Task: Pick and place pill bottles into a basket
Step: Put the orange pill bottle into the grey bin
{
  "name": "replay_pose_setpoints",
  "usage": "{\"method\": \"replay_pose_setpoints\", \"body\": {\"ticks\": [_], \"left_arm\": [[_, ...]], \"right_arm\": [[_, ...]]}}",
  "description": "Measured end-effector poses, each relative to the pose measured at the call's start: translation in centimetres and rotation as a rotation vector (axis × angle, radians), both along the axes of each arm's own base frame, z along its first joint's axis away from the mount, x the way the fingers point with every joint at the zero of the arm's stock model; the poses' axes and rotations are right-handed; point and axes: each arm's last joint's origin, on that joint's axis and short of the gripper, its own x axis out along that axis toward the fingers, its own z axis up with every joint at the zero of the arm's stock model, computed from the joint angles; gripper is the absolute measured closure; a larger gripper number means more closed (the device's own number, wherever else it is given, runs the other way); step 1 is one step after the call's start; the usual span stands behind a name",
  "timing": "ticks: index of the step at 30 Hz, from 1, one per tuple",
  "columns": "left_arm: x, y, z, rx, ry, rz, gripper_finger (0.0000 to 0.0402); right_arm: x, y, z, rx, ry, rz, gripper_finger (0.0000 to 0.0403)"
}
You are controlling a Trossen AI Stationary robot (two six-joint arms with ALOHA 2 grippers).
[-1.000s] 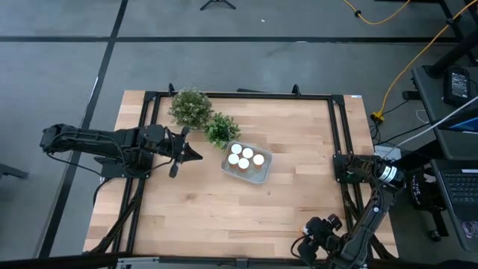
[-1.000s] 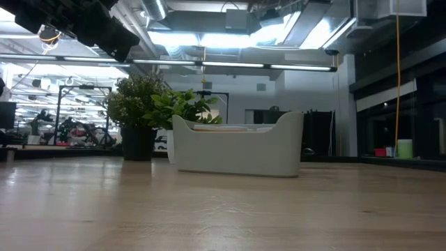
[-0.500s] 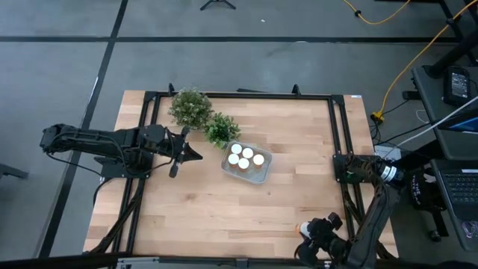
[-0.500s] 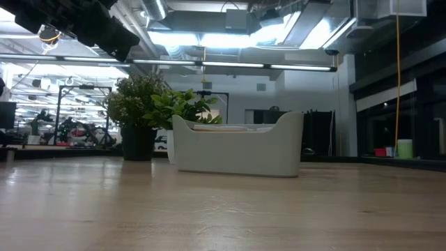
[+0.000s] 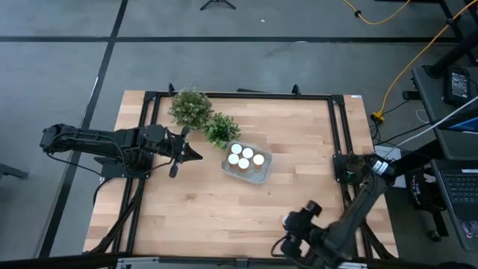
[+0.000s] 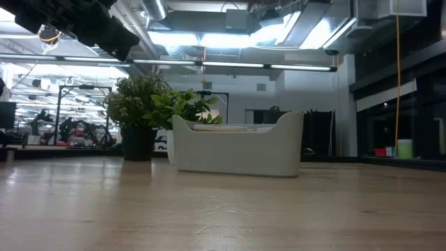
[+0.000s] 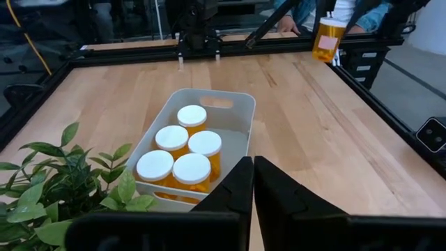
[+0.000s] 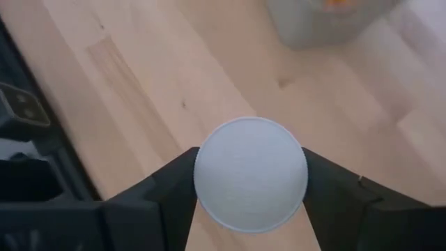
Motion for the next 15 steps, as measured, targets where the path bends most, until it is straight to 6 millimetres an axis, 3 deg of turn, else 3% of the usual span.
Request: {"method": "replay_pose_setpoints", "body": {"ticks": [6, 15], "left_arm": [[0.0, 0.0, 0.0, 0.0, 0.0, 0.0, 0.0398], [0.0, 0.0, -0.1, 0.0, 0.01, 0.0, 0.0393]], "right_arm": [[3.6, -1.8, 0.5, -0.037, -0.013, 0.143, 0.0178], [6.9, -6.2, 4.0, -0.102, -0.051, 0.335, 0.0178]]}}
